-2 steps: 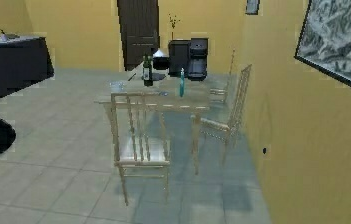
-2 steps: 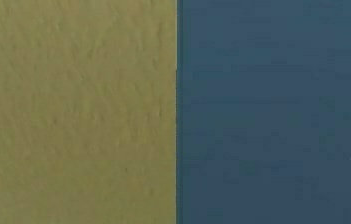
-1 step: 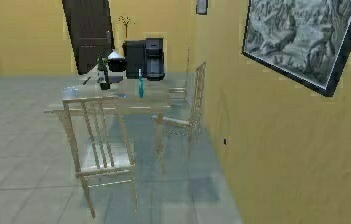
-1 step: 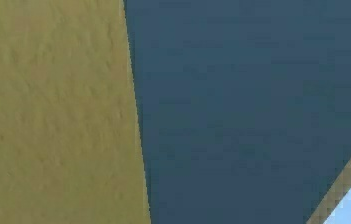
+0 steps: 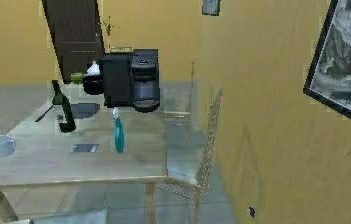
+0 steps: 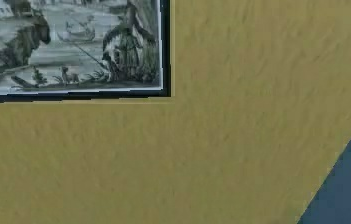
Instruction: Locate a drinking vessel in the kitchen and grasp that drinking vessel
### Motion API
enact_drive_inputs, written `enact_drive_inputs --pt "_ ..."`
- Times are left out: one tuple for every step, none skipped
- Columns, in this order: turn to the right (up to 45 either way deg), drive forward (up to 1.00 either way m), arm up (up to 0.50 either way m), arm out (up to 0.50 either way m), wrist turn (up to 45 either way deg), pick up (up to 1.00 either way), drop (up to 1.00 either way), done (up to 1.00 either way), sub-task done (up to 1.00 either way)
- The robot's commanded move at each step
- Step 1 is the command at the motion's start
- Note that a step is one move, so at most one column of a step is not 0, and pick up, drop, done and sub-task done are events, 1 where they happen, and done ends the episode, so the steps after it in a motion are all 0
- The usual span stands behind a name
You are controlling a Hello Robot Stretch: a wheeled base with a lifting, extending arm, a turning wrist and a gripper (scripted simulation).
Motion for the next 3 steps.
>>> enact_drive_inputs --pt "-45.0 0.00 0.00 0.00 0.0 0.00 0.00 0.00 0.00" --pt "-45.0 0.00 0.00 0.00 0.0 0.00 0.00 0.00 0.00" --pt "-42.0 0.00 0.00 0.00 0.0 0.00 0.00 0.00 0.00"
